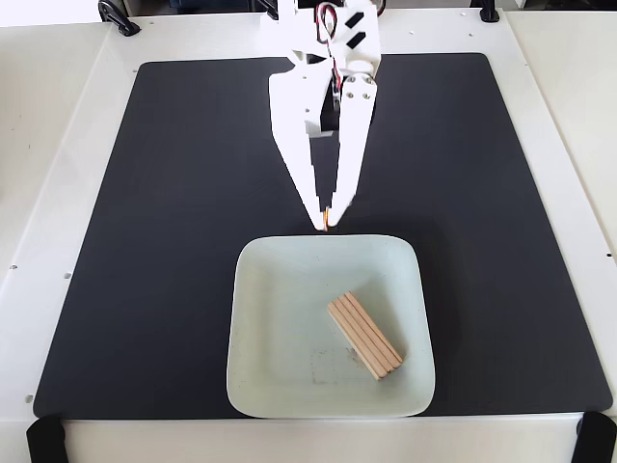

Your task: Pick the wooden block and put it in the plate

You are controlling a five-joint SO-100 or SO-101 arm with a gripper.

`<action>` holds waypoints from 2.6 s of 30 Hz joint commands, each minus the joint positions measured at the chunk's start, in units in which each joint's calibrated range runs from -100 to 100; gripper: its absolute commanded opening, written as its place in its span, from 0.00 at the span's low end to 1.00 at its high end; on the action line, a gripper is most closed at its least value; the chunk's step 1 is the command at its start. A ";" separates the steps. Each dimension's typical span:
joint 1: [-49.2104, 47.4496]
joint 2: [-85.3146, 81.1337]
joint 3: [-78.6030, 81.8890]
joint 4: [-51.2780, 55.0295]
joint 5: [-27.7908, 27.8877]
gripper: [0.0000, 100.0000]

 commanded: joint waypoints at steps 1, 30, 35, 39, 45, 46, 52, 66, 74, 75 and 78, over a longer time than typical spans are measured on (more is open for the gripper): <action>-0.97 -14.12 11.72 -0.65 -0.21 0.01; -3.32 -102.34 64.99 54.76 0.11 0.02; -3.21 -101.83 64.99 67.57 0.16 0.02; -2.42 -101.83 64.99 75.62 0.16 0.01; -3.54 -101.75 64.99 82.86 -0.21 0.01; -3.54 -101.75 64.99 82.86 -0.21 0.01; -3.32 -101.67 64.99 82.86 -0.21 0.01; -3.43 -101.50 64.99 82.95 -0.21 0.02; -3.43 -101.50 64.99 82.95 -0.21 0.02; -3.43 -101.50 64.99 82.95 -0.21 0.02; -3.43 -101.50 64.99 82.95 -0.21 0.02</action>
